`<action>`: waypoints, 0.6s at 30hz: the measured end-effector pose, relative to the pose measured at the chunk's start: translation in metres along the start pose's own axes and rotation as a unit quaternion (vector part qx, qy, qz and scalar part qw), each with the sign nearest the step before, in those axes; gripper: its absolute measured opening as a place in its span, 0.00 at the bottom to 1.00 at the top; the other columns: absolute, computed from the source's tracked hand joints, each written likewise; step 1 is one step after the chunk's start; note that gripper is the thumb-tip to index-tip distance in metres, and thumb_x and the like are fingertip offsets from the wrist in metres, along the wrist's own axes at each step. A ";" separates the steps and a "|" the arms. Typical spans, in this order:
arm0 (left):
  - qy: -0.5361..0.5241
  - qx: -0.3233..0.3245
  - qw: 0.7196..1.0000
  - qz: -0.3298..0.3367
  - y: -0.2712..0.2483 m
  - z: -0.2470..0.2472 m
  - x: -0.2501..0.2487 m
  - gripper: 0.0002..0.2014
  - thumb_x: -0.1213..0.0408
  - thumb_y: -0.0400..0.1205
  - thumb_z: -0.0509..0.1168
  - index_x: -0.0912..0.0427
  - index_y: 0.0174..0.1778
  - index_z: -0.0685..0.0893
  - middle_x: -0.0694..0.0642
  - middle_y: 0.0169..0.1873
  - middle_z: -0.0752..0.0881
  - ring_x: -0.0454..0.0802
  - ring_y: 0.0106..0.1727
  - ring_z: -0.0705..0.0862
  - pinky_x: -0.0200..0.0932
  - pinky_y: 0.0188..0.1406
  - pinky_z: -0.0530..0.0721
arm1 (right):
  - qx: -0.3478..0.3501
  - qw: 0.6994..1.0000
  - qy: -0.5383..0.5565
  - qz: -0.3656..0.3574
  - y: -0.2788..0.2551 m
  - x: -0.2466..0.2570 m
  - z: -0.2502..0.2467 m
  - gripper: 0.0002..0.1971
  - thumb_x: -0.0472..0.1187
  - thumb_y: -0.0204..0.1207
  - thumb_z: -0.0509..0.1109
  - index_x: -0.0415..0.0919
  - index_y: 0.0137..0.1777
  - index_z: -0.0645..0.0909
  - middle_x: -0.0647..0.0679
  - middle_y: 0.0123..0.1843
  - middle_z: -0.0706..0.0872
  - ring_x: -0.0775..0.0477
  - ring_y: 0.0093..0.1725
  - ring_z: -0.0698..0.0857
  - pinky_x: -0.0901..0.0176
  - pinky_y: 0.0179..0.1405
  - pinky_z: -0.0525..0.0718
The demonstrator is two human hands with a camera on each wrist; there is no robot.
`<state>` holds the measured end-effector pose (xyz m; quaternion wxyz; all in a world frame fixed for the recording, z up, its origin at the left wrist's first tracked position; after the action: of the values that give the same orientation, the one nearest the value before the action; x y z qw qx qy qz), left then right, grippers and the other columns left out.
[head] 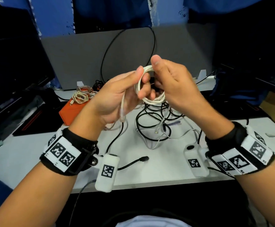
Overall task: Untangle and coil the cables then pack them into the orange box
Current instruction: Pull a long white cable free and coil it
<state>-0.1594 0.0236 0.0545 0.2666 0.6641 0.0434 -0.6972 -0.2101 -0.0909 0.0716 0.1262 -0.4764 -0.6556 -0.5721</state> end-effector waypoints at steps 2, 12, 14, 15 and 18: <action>0.115 -0.035 0.993 -0.005 -0.004 -0.009 -0.009 0.15 0.58 0.92 0.53 0.65 0.52 0.81 0.59 0.35 0.83 0.57 0.45 0.84 0.52 0.57 0.81 | 0.021 0.989 -0.142 -0.025 0.002 0.001 -0.006 0.24 0.59 0.91 0.56 0.47 0.40 0.83 0.53 0.31 0.87 0.55 0.32 0.83 0.57 0.37 0.79; 0.087 -0.066 0.994 0.026 0.000 0.006 -0.002 0.15 0.60 0.95 0.48 0.63 0.49 0.75 0.53 0.30 0.70 0.50 0.37 0.77 0.50 0.58 0.86 | 0.012 1.000 -0.014 0.001 0.002 0.012 -0.010 0.19 0.51 0.88 0.67 0.39 0.38 0.80 0.58 0.28 0.88 0.56 0.28 0.88 0.66 0.30 0.81; 0.068 -0.083 0.993 0.045 0.003 0.006 0.000 0.15 0.60 0.95 0.48 0.63 0.49 0.74 0.51 0.30 0.69 0.48 0.36 0.75 0.51 0.59 0.85 | -0.031 0.997 0.067 0.029 0.001 0.010 -0.009 0.20 0.49 0.87 0.69 0.31 0.42 0.81 0.56 0.26 0.85 0.55 0.24 0.87 0.59 0.25 0.81; 0.063 -0.096 0.992 0.056 0.004 0.005 0.000 0.15 0.60 0.95 0.48 0.63 0.49 0.74 0.51 0.30 0.69 0.48 0.36 0.74 0.52 0.58 0.83 | -0.048 0.994 0.087 0.043 0.002 0.007 -0.009 0.20 0.48 0.87 0.69 0.28 0.44 0.81 0.57 0.24 0.82 0.56 0.23 0.84 0.58 0.25 0.81; 0.049 -0.143 0.985 0.083 0.005 -0.005 -0.004 0.15 0.60 0.95 0.49 0.63 0.48 0.75 0.51 0.30 0.69 0.47 0.35 0.73 0.46 0.50 0.78 | -0.053 0.982 0.167 0.074 0.003 -0.002 -0.001 0.14 0.49 0.90 0.66 0.38 0.50 0.80 0.55 0.24 0.73 0.52 0.28 0.76 0.54 0.36 0.81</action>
<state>-0.1531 0.0220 0.0591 0.4134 0.6536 0.0997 -0.6261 -0.2069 -0.0936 0.0727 0.2507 -0.4276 -0.5565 -0.6668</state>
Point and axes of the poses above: each hand's wrist, its own y-axis towards the middle knuckle, its own z-axis out of the palm, x = y × z, the point moved 6 cm from there along y, towards the middle knuckle
